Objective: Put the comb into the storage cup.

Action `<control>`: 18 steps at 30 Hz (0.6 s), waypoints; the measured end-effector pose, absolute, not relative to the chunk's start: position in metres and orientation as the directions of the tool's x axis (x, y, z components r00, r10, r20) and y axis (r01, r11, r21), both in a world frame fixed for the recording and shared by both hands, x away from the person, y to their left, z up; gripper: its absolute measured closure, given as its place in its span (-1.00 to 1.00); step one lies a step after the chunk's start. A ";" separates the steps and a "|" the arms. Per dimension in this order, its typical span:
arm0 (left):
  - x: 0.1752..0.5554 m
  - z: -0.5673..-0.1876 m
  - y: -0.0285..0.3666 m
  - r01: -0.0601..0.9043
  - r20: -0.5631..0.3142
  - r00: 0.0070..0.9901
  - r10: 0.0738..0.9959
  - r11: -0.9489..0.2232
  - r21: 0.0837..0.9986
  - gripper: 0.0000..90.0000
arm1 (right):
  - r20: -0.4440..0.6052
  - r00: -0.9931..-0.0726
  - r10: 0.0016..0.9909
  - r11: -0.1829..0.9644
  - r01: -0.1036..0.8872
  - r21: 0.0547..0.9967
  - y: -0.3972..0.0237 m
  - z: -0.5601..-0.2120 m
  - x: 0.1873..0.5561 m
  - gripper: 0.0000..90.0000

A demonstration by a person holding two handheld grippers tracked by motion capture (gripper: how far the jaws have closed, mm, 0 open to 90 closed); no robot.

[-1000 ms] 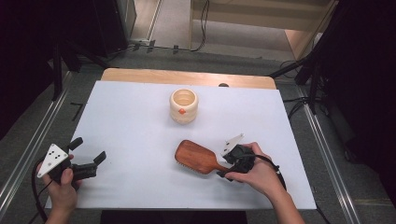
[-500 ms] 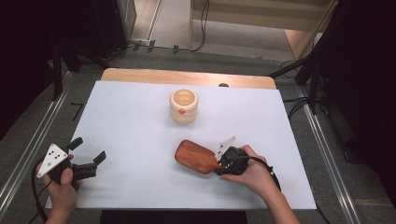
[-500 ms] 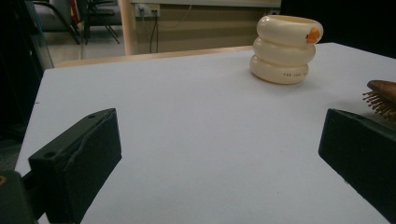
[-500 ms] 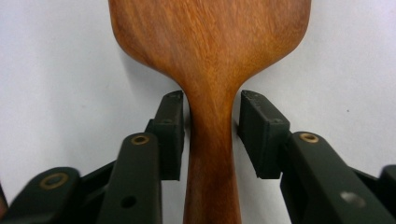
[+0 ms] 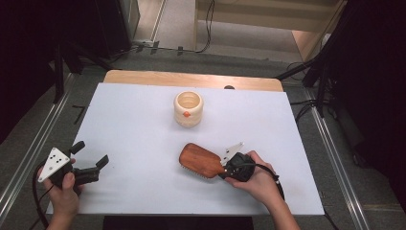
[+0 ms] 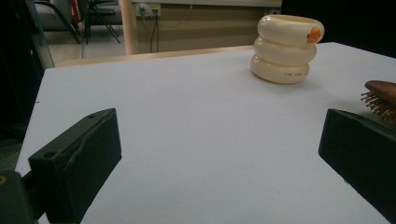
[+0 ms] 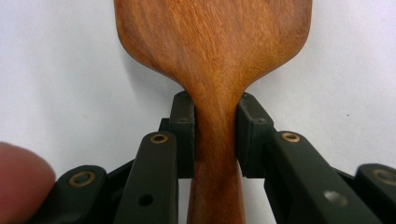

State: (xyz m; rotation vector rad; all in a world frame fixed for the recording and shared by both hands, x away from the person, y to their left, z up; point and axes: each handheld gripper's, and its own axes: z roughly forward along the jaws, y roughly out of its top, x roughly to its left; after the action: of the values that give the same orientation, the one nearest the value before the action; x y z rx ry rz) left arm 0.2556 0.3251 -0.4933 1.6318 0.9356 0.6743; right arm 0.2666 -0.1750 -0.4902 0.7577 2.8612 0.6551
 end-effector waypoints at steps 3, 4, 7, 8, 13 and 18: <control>0.256 -0.493 0.325 0.234 -0.037 0.528 0.848 -0.104 0.967 -1.00 | 0.006 -0.865 0.502 0.768 0.449 0.457 -0.176 -0.492 0.265 0.56; 0.256 -0.493 0.325 0.234 -0.037 0.528 0.848 -0.104 0.967 -1.00 | 0.007 -0.863 0.505 0.762 0.450 0.465 -0.177 -0.492 0.264 0.56; 0.256 -0.493 0.325 0.234 -0.037 0.527 0.849 -0.104 0.967 -1.00 | 0.013 -0.857 0.515 0.743 0.454 0.492 -0.180 -0.494 0.262 0.56; 0.256 -0.493 0.325 0.235 -0.037 0.527 0.849 -0.103 0.967 -1.00 | 0.021 -0.852 0.523 0.728 0.460 0.507 -0.182 -0.496 0.262 0.56; 0.256 -0.493 0.325 0.235 -0.037 0.526 0.849 -0.104 0.966 -1.00 | 0.015 -0.846 0.533 0.719 0.462 0.519 -0.183 -0.496 0.261 0.56; 0.256 -0.493 0.325 0.236 -0.037 0.525 0.850 -0.104 0.966 -1.00 | 0.028 -0.842 0.538 0.693 0.461 0.554 -0.186 -0.494 0.260 0.56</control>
State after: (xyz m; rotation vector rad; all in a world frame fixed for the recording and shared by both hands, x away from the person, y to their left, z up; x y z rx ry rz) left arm 0.2558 0.3248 -0.4934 1.6313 0.9403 0.6765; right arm 0.2603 -0.1863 -0.4941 0.8200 2.7637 0.8475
